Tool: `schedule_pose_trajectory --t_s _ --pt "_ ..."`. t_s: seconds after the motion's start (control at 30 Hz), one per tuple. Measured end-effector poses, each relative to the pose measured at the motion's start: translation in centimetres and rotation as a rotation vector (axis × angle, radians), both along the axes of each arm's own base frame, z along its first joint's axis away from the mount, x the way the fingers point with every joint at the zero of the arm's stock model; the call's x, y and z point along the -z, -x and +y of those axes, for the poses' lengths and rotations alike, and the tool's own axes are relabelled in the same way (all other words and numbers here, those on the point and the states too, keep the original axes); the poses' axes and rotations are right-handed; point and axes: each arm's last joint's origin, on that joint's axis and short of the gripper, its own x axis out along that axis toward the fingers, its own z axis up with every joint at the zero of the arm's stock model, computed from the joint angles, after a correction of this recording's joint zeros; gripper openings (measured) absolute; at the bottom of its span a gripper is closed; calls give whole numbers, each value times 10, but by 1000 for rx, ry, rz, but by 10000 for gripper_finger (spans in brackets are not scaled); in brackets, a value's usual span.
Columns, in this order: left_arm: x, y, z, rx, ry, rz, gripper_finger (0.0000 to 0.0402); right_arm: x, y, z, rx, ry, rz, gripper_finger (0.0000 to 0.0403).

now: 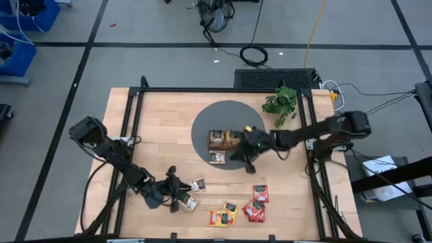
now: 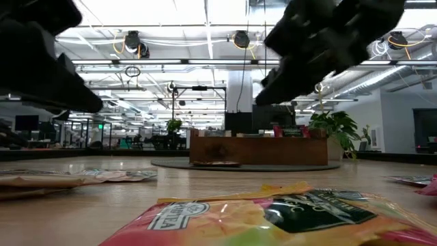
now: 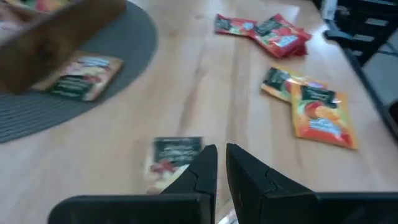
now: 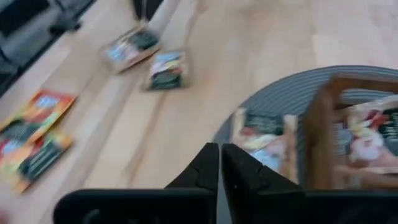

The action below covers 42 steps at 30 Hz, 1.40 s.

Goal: Pick & Place Tea
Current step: Put the red tea packet into the right section of the wooden organizer

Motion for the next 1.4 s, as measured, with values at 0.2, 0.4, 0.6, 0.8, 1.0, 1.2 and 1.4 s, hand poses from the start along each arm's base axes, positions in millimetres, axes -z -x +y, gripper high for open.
schedule_pose_trajectory --t_s 0.2,0.4,0.6,0.8,1.0,1.2,1.4 --pt "-18 -22 -1 61 -9 -31 42 -10 27 57 -86 123 64 2" --pt "-44 -47 -2 155 -39 -84 42 -7 50 97 -83 168 117 1" --pt "-52 -65 13 154 -36 -88 42 -1 74 129 -73 187 81 1" --pt "-39 -92 21 196 -6 -46 42 -2 96 160 -139 92 -9 1" --pt "-25 -131 18 301 31 -5 42 9 107 194 -238 9 -72 0" --pt "-18 -162 10 335 -13 -22 42 33 107 212 -257 -23 -65 0" --pt "-17 -164 11 333 -23 -18 42 49 99 206 -194 -19 3 0"
